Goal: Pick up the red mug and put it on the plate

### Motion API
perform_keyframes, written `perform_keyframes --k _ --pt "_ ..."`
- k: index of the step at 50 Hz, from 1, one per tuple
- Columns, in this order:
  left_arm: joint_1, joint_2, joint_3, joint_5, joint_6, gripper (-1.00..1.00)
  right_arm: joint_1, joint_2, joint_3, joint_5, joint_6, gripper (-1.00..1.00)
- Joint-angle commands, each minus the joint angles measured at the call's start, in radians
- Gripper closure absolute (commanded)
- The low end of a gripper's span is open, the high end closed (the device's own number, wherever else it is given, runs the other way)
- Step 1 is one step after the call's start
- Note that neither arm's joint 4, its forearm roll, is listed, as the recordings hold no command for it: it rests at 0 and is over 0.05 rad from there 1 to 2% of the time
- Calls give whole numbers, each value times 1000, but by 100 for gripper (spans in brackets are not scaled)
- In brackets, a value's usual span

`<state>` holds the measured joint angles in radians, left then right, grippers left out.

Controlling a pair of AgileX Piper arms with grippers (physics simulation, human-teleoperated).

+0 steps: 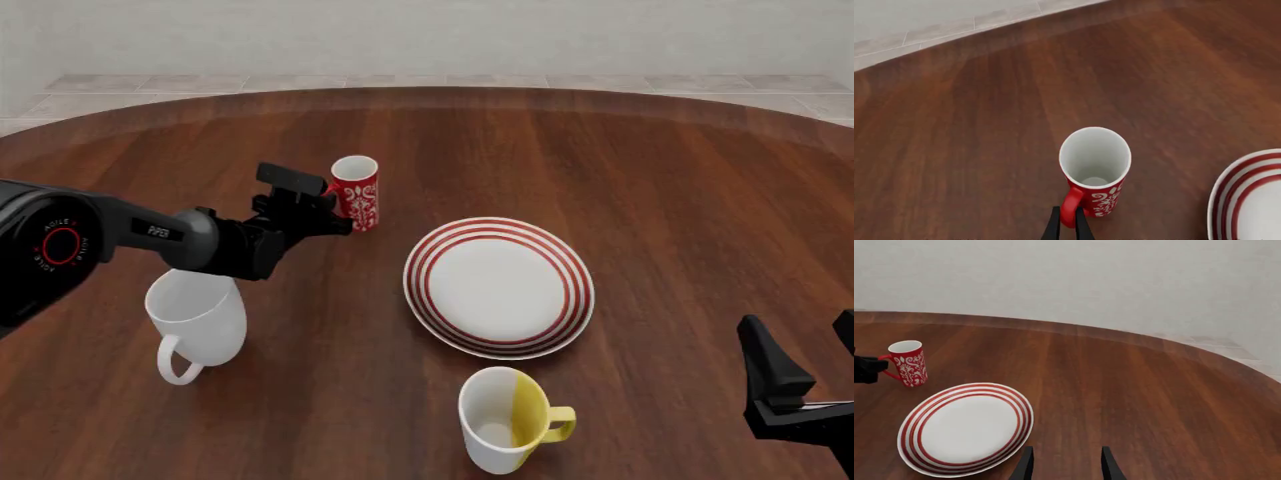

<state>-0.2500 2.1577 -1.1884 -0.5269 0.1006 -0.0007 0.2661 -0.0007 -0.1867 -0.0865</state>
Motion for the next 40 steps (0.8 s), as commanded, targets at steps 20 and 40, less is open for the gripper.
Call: perform_keyframes --k 20,40 --pt "-56 -251 160 12 10 100 2 -52 0 40 4 -100" --pt "-176 -462 308 32 11 100 2 -77 0 61 10 -100"
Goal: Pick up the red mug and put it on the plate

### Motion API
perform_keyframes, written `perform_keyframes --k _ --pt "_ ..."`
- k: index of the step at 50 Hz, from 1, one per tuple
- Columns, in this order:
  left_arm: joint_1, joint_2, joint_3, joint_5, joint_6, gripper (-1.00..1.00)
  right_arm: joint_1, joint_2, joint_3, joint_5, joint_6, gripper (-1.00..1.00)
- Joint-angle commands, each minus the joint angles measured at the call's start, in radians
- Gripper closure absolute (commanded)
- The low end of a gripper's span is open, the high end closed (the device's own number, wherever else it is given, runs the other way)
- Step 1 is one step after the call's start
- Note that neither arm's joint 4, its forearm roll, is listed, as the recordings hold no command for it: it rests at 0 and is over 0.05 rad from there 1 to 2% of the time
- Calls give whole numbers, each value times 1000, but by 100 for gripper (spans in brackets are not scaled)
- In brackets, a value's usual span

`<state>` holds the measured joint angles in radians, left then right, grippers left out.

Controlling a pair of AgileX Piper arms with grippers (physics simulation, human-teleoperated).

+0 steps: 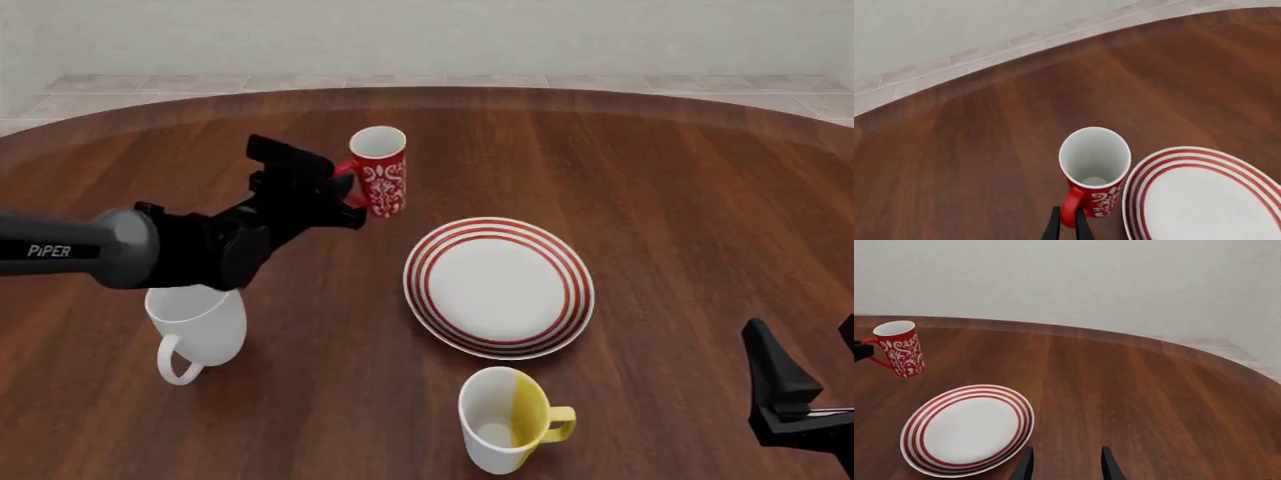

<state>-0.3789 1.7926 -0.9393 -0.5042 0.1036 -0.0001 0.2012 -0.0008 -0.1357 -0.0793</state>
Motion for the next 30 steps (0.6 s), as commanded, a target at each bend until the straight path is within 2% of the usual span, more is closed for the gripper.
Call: perform_keyframes --k 1,30 --pt "-48 -98 60 9 8 100 1 -12 0 9 3 -100" --pt "-193 -166 143 -29 -42 100 -4 -29 0 23 13 -100"
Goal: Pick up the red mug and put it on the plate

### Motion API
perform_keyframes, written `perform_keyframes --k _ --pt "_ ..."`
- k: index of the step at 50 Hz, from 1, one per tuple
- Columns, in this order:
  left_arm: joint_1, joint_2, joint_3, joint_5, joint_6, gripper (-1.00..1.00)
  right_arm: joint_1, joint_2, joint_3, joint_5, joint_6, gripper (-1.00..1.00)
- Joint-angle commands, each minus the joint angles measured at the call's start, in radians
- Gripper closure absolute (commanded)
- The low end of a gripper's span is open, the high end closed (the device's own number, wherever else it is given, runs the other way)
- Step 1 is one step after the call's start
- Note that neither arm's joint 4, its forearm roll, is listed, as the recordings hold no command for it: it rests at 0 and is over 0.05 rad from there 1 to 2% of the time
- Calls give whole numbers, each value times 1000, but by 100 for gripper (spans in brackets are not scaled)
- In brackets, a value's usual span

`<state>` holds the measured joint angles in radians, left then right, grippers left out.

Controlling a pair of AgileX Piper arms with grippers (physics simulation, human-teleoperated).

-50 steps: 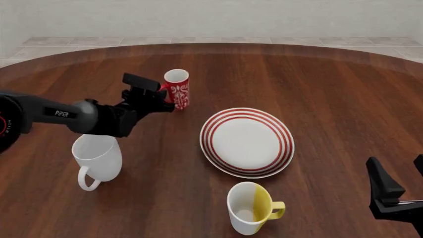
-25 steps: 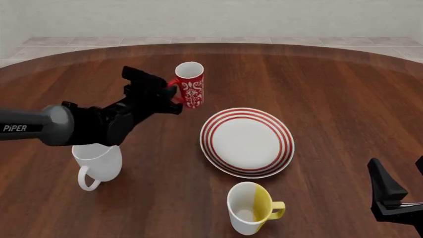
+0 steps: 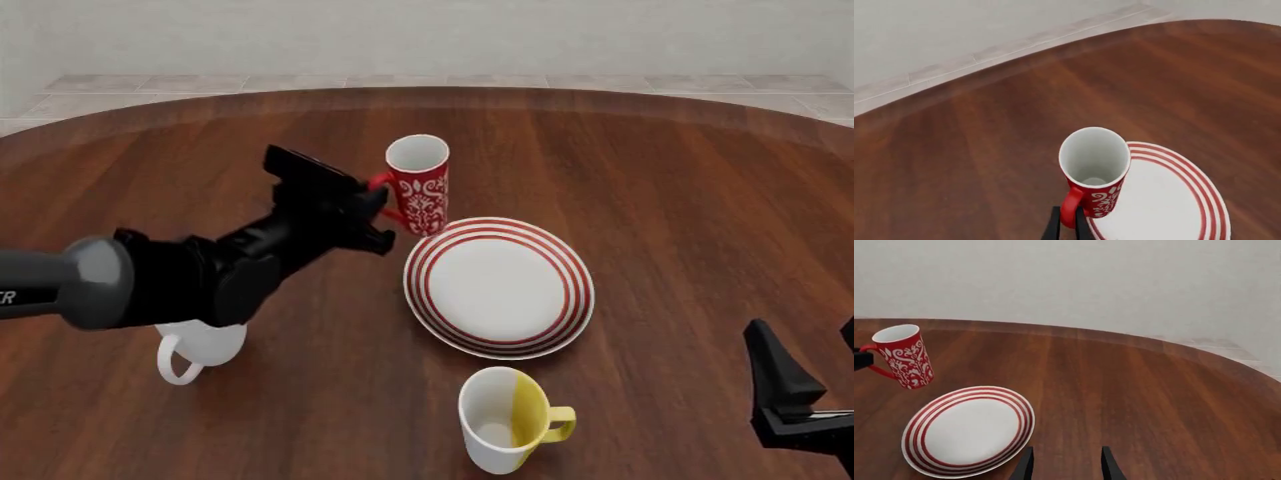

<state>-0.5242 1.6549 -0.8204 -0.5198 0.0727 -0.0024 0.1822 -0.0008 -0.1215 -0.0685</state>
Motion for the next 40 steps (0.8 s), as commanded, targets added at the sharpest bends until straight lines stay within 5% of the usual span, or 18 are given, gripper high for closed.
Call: perform_keyframes --k 1,40 --pt "-51 -30 25 -14 -17 100 -1 -9 0 8 3 -100" --pt "-129 10 20 -29 -25 100 -3 11 0 -10 5 -100"
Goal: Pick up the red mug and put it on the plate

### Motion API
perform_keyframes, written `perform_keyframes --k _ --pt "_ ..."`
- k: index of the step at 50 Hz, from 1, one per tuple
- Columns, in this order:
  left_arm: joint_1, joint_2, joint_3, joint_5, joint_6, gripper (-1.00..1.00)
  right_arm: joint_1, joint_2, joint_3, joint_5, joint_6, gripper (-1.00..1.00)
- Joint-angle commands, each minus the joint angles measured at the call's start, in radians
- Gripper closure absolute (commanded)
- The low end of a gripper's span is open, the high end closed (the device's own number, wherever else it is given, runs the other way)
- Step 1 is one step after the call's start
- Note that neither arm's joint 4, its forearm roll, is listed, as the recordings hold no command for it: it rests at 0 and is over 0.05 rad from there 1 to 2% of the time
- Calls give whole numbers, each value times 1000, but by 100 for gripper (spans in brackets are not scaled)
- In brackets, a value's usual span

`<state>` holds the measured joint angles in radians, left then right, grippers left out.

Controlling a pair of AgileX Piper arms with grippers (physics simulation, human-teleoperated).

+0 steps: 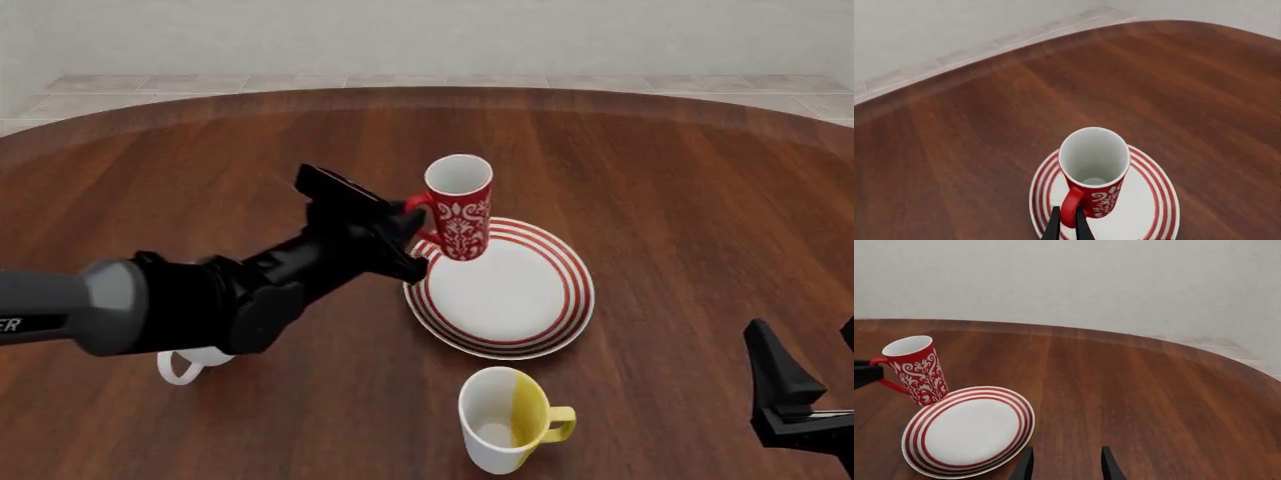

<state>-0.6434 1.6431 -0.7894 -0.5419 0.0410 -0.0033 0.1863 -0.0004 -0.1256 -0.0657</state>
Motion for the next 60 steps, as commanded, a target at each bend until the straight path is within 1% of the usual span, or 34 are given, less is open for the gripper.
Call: perform_keyframes --k 1,13,34,60 --pt "-10 23 -12 -7 6 100 -2 8 0 -7 2 -100" --pt "-20 68 -30 -21 -7 100 -5 6 0 -3 9 -100" --pt "-14 143 -64 -35 5 100 -6 24 0 -22 14 -100" --pt "-9 213 -109 -35 -6 100 -8 25 0 -23 16 -100"
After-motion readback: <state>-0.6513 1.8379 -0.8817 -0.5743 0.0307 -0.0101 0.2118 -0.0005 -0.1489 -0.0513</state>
